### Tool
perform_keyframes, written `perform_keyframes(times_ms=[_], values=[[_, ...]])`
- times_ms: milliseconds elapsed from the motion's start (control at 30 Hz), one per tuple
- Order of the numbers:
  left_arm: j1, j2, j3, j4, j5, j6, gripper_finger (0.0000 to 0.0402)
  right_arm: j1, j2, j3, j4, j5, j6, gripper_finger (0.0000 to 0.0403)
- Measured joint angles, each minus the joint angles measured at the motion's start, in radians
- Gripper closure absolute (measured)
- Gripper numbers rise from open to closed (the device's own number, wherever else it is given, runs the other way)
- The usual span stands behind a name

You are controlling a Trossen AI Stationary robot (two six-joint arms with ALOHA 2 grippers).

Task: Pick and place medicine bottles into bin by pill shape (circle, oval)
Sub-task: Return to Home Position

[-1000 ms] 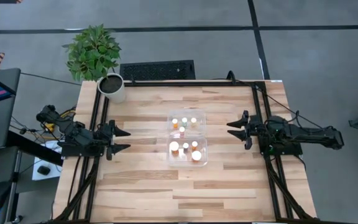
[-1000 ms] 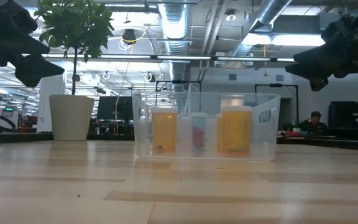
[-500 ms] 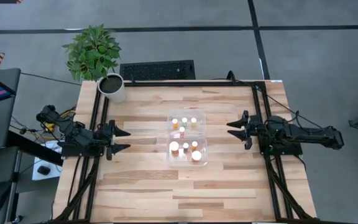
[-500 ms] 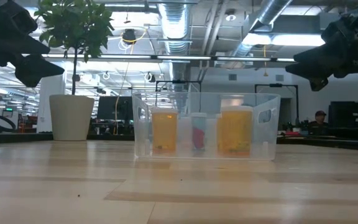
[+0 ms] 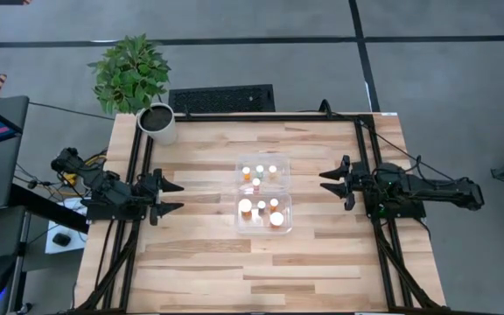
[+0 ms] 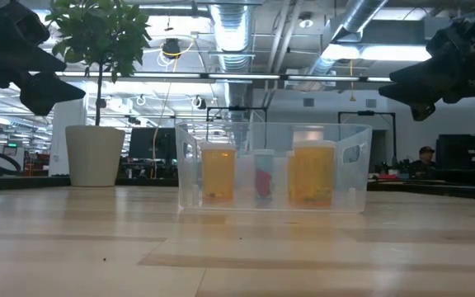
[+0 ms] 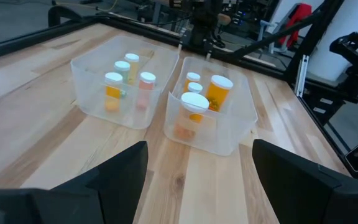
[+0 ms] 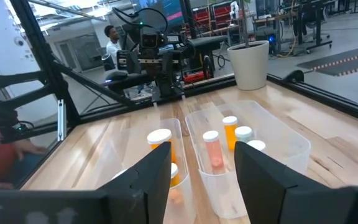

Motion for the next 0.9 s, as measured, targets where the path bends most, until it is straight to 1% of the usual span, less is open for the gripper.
perform_keyframes(times_ms=[233, 600, 900], values=[[0.0, 0.0, 0.0, 0.0, 0.0, 0.0, 0.0119, 0.0, 0.0, 0.0, 0.001, -0.001, 0.0, 0.0222], [0.0, 0.0, 0.0, -0.001, 0.0, 0.0, 0.0119, 0.0, 0.0, 0.0, 0.002, -0.001, 0.0, 0.0216], [0.0, 0.0, 0.0, -0.001, 0.0, 0.0, 0.0119, 0.0, 0.0, 0.0, 0.002, -0.001, 0.0, 0.0222]])
